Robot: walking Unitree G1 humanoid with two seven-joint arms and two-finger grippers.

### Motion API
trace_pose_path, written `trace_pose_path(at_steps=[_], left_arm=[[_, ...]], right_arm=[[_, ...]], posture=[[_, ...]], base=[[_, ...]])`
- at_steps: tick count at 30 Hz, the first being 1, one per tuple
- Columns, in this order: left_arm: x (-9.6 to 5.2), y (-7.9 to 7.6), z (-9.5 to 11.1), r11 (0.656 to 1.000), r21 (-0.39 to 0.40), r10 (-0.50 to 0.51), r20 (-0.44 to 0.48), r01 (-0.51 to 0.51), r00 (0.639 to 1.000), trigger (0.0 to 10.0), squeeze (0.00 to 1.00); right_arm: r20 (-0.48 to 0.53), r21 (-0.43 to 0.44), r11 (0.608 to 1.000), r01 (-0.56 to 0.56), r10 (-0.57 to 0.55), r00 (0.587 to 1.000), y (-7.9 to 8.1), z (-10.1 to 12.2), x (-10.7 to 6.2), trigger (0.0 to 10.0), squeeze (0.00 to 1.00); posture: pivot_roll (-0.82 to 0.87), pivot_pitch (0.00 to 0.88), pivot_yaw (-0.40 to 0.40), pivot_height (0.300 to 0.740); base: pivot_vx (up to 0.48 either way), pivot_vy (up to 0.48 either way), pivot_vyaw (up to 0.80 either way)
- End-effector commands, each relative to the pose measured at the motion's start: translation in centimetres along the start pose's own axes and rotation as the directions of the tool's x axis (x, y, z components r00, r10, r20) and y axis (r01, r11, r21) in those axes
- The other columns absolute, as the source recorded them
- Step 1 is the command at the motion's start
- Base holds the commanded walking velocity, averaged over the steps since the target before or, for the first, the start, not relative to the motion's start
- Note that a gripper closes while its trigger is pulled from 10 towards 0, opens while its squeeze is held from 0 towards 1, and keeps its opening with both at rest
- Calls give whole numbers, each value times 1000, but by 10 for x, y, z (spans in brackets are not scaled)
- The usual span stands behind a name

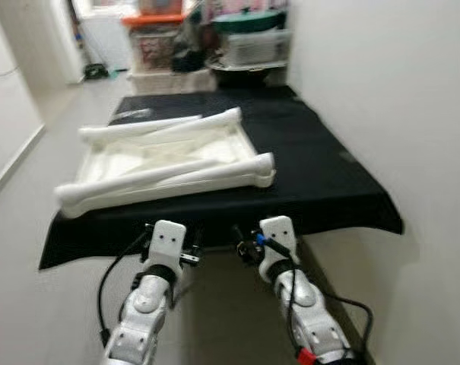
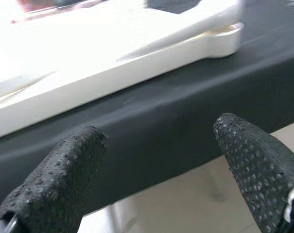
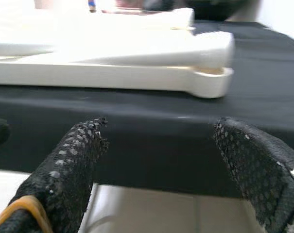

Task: Building children table

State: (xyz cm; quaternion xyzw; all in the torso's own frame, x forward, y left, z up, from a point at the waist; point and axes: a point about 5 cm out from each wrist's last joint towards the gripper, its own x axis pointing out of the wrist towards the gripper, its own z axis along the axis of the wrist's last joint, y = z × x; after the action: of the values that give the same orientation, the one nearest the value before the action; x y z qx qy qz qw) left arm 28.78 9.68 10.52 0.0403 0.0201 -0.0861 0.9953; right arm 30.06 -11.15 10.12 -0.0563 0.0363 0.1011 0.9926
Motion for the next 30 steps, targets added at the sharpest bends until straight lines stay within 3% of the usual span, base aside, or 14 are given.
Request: trace_pose_path(at_steps=[1,11,30], left_arm=[[-1,4,-3,1000,3,15,-11,-15,1000,10000,0],[-2,6,-3,1000,-6,18,-7,-18,1000,10000,0],[-2,7,-5,1000,12,19,-17,-19,1000,10000,0]], right_arm=[[-5,25,1000,-3,3,1000,4,-1,0,10000,0],[-5,27,1000,-6,6,1000,5,-2,-1,10000,0],[-3,34,999,-1,1,1000,5,-2,-1,10000,0]], posture=[[-20,0,12,740],[-19,0,13,740],[-19,0,15,740]], base=[[0,0,0],[0,0,0],[0,469,0]])
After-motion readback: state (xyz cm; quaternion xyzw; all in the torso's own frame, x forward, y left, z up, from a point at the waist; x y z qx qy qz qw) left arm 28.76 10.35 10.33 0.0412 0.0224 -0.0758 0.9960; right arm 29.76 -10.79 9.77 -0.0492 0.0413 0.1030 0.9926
